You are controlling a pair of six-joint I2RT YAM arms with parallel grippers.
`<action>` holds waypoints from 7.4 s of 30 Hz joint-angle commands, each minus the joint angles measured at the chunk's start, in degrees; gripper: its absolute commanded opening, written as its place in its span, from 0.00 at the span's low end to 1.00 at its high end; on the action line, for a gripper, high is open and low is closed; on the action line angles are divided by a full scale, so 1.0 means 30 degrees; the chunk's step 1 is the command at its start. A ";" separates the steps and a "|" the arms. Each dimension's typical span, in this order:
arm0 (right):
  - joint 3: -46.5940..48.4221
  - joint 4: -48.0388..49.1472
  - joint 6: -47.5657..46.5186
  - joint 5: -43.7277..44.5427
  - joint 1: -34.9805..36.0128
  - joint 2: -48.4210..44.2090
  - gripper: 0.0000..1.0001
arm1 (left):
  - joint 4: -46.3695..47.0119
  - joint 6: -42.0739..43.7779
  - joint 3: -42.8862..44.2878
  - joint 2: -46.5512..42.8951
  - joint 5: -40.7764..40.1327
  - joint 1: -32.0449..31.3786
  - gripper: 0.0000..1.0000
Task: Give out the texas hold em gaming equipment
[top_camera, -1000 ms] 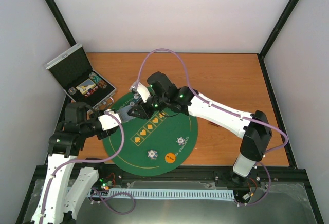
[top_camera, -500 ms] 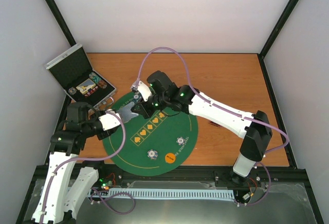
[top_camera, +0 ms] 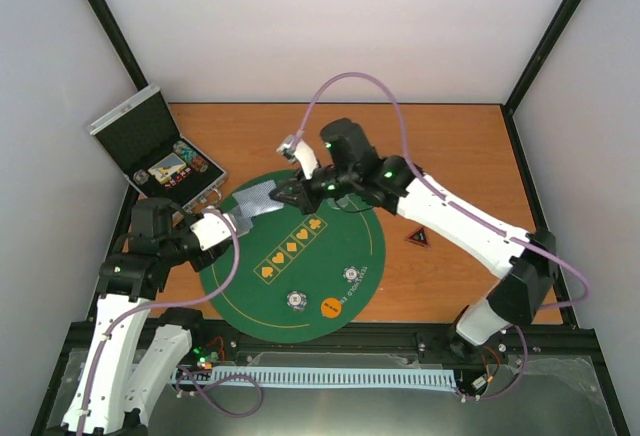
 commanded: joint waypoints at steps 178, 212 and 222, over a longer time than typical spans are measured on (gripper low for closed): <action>-1.6755 0.4333 0.7368 0.1846 -0.7883 -0.6976 0.03 | 0.3496 -0.4834 -0.3001 -0.4567 -0.1330 0.3217 0.49; -1.6114 0.4602 0.7796 0.1638 -0.7869 -0.7146 0.03 | 0.4189 -0.4921 -0.3064 -0.4429 -0.1046 0.3538 0.49; -1.5977 0.5278 0.8218 0.1758 -0.7875 -0.6595 0.03 | 0.3975 -0.4745 -0.3456 -0.4488 -0.1142 0.3655 0.49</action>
